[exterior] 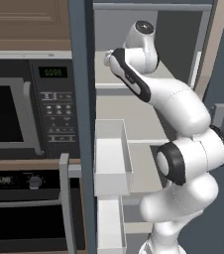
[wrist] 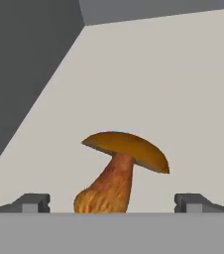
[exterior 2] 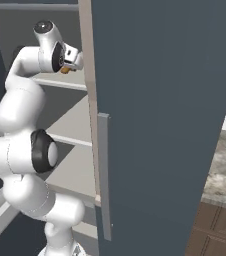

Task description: Take the peach, carrot, and mushroom from the freezer and place them in the bowl on the counter.

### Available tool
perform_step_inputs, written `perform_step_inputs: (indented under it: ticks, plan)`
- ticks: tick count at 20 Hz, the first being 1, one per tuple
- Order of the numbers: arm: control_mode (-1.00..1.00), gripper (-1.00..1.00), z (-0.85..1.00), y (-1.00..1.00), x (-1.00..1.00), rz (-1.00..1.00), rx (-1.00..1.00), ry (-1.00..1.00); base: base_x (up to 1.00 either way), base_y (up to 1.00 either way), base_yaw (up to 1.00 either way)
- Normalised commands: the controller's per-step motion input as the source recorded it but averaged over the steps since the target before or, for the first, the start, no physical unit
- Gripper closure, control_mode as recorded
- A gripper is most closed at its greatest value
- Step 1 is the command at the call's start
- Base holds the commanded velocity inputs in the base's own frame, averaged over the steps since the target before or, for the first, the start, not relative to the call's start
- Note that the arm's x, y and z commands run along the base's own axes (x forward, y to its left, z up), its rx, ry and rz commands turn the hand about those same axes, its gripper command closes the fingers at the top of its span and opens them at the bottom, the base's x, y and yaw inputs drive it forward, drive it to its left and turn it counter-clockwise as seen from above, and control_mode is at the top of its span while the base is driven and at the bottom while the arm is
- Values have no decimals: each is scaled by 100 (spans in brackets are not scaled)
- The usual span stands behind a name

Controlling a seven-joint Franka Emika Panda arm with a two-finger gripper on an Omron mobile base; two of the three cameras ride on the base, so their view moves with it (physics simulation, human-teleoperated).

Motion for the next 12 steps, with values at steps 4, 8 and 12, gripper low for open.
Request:
perform_step_inputs:
  ticks: [4,8,12]
  plan:
    - [-100,-100,-35,16,53,-4,-6,6,0,0,0]
    - [-100,100,-35,10,49,-4,-6,2,0,0,0]
    - [-100,100,-16,3,32,-2,-3,0,0,0,0]
